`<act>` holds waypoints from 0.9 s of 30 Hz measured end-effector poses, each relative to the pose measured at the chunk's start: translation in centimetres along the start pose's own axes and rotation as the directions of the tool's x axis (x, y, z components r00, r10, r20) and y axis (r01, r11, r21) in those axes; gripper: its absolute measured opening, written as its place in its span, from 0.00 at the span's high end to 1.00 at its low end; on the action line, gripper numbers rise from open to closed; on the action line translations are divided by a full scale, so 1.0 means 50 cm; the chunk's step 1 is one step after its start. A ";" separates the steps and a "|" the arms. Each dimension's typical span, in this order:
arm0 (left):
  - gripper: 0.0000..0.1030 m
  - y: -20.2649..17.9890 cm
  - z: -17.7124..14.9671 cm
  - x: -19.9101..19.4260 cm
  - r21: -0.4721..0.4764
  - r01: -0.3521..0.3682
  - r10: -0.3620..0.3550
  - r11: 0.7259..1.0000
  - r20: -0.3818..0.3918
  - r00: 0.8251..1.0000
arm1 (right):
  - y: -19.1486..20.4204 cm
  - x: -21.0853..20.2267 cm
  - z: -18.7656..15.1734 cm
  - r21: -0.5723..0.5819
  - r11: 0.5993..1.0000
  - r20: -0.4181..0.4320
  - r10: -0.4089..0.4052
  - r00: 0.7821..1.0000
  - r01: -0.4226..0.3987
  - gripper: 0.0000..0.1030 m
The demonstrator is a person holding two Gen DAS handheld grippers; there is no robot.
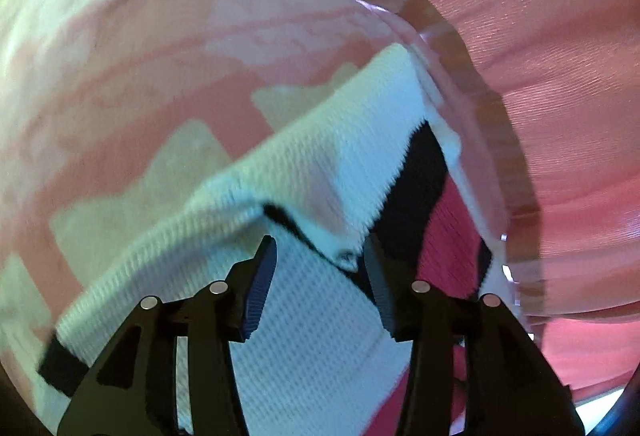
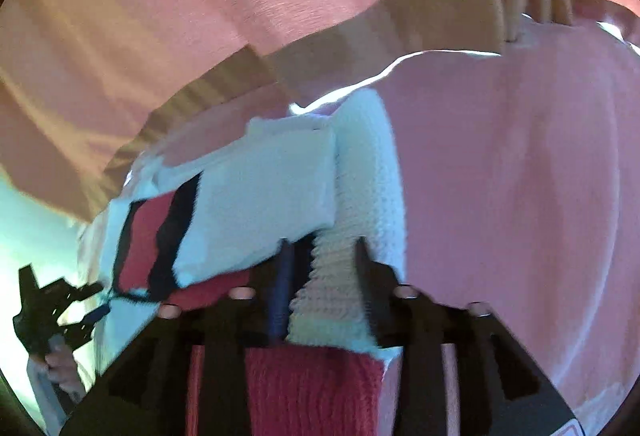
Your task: Fold small clothes
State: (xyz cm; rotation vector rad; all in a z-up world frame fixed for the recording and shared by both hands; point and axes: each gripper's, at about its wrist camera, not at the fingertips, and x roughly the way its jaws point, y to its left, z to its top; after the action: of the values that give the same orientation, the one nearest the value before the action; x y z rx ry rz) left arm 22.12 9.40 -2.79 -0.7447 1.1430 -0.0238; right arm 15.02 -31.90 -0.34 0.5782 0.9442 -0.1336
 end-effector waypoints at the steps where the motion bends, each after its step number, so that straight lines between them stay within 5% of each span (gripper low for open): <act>1: 0.57 0.001 -0.003 0.003 -0.009 0.016 -0.016 1.000 -0.012 1.000 | 0.002 0.000 0.000 -0.010 1.000 0.005 0.010 1.000 -0.009 0.57; 8: 0.58 -0.019 -0.002 0.019 -0.061 0.074 -0.073 0.995 0.005 0.997 | 0.013 0.060 0.023 0.003 0.995 -0.023 0.097 0.995 -0.097 0.53; 10: 0.67 -0.020 0.010 0.035 -0.080 0.070 -0.068 0.994 0.026 0.997 | 0.020 0.078 0.030 -0.003 0.995 -0.025 0.101 0.995 -0.101 0.52; 11: 0.77 -0.018 0.013 0.036 -0.074 0.061 -0.059 0.995 0.029 0.998 | 0.023 0.088 0.032 -0.016 0.994 -0.020 0.108 0.994 -0.109 0.55; 13: 0.89 -0.018 0.022 0.040 -0.068 0.058 -0.056 0.996 0.037 0.998 | 0.031 0.096 0.037 -0.038 0.990 -0.007 0.138 0.990 -0.138 0.90; 20: 0.92 -0.054 0.062 -0.038 0.085 -0.009 -0.011 0.996 0.230 0.973 | 0.102 -0.052 0.053 -0.153 0.960 0.148 0.256 0.955 -0.233 0.91; 22: 0.92 -0.035 0.070 -0.010 0.066 -0.052 0.039 0.996 0.186 0.982 | 0.109 -0.047 0.026 -0.243 0.960 0.130 0.175 0.976 -0.139 0.91; 25: 0.92 -0.013 0.064 0.032 0.046 -0.085 0.078 0.995 0.136 0.988 | 0.047 0.052 -0.022 -0.145 0.987 -0.043 0.064 0.997 -0.070 0.92; 27: 0.92 -0.025 0.059 0.024 0.075 -0.100 0.088 0.992 0.140 0.986 | 0.033 0.064 -0.037 -0.116 0.991 -0.020 0.061 0.998 -0.063 0.92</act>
State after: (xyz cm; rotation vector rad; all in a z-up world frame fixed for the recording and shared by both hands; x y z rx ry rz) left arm 25.51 9.53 -2.49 -0.6094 1.0394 0.0585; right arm 16.15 -29.09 -3.05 0.5009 0.9424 -0.0180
